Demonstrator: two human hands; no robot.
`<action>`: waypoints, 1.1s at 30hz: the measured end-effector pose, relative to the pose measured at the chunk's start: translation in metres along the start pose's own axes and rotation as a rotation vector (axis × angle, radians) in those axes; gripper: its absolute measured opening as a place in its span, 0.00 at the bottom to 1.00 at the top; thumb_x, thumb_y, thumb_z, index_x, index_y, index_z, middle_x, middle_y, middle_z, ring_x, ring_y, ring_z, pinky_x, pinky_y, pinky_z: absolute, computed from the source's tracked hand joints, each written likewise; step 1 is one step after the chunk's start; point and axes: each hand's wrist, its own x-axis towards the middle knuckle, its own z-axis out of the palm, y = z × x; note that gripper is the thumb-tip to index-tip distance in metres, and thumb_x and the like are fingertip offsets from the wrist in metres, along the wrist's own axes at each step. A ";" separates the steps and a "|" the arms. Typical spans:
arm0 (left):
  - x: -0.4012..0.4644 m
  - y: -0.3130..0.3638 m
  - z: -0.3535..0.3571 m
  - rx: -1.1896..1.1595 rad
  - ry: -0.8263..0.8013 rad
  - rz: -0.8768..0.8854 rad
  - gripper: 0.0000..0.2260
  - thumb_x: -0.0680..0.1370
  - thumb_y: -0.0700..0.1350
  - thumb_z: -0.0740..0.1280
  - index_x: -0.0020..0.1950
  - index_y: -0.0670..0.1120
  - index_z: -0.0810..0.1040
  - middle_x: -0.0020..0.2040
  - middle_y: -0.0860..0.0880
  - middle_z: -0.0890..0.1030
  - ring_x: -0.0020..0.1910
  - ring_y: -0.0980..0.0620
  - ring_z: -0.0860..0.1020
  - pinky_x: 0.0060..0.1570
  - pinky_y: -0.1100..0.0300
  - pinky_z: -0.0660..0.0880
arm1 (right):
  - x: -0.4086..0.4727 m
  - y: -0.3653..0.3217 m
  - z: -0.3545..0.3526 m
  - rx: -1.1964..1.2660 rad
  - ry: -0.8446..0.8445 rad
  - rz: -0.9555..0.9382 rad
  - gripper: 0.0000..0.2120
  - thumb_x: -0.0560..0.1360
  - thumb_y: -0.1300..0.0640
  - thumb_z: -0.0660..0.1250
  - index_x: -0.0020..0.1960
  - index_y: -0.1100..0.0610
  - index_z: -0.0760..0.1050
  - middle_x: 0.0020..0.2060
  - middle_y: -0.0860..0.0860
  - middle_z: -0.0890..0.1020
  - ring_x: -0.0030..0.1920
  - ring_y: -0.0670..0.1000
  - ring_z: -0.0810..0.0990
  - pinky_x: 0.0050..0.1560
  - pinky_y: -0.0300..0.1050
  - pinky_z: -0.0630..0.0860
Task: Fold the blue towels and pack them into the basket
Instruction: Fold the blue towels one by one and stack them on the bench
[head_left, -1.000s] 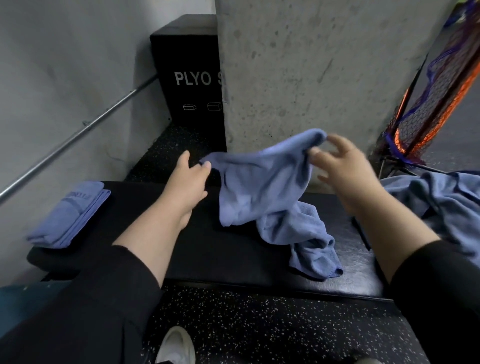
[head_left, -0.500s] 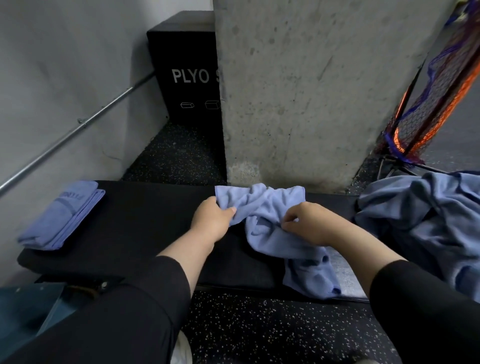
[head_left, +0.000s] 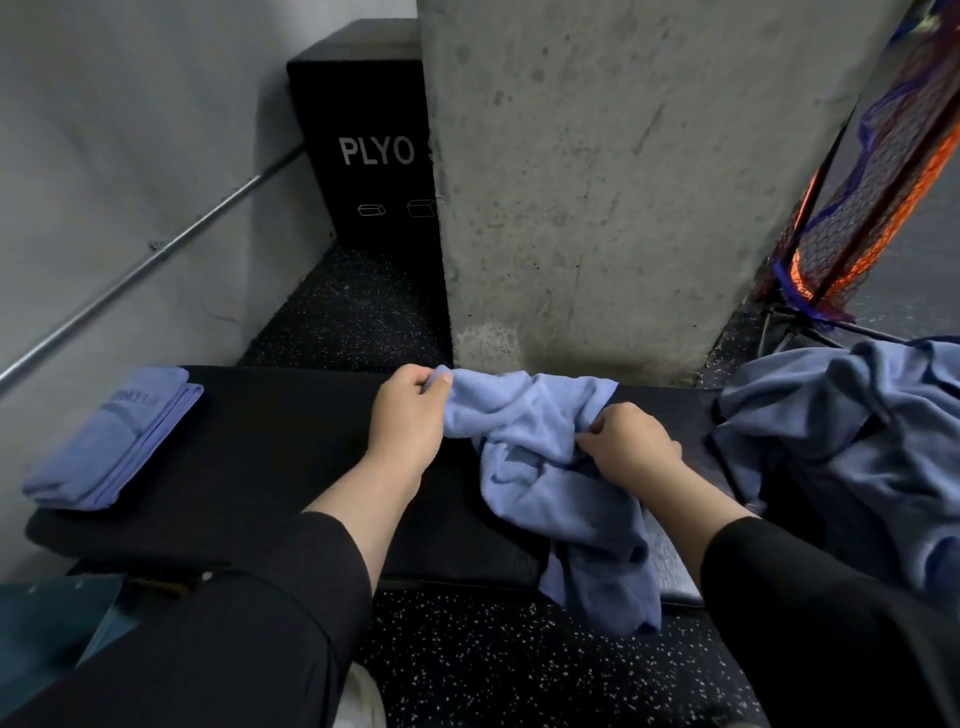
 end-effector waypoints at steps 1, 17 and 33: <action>-0.001 0.002 -0.001 -0.012 -0.012 0.026 0.09 0.83 0.49 0.64 0.50 0.45 0.79 0.42 0.50 0.80 0.39 0.55 0.74 0.37 0.61 0.71 | 0.000 -0.004 0.000 -0.008 0.037 -0.013 0.08 0.74 0.49 0.67 0.42 0.53 0.74 0.39 0.49 0.80 0.45 0.56 0.77 0.50 0.49 0.70; 0.014 0.029 -0.011 -0.582 -0.106 -0.180 0.11 0.83 0.51 0.65 0.49 0.46 0.81 0.42 0.45 0.84 0.41 0.49 0.83 0.41 0.54 0.79 | 0.000 -0.031 -0.031 1.341 -0.127 -0.057 0.07 0.78 0.57 0.70 0.42 0.58 0.79 0.37 0.57 0.81 0.37 0.54 0.78 0.43 0.49 0.77; -0.006 0.024 -0.009 -0.283 -0.397 -0.297 0.08 0.84 0.44 0.62 0.52 0.46 0.81 0.48 0.44 0.85 0.47 0.45 0.83 0.55 0.52 0.75 | -0.014 -0.035 -0.059 1.565 -0.420 -0.207 0.20 0.80 0.49 0.64 0.64 0.64 0.76 0.59 0.63 0.82 0.64 0.61 0.80 0.68 0.56 0.73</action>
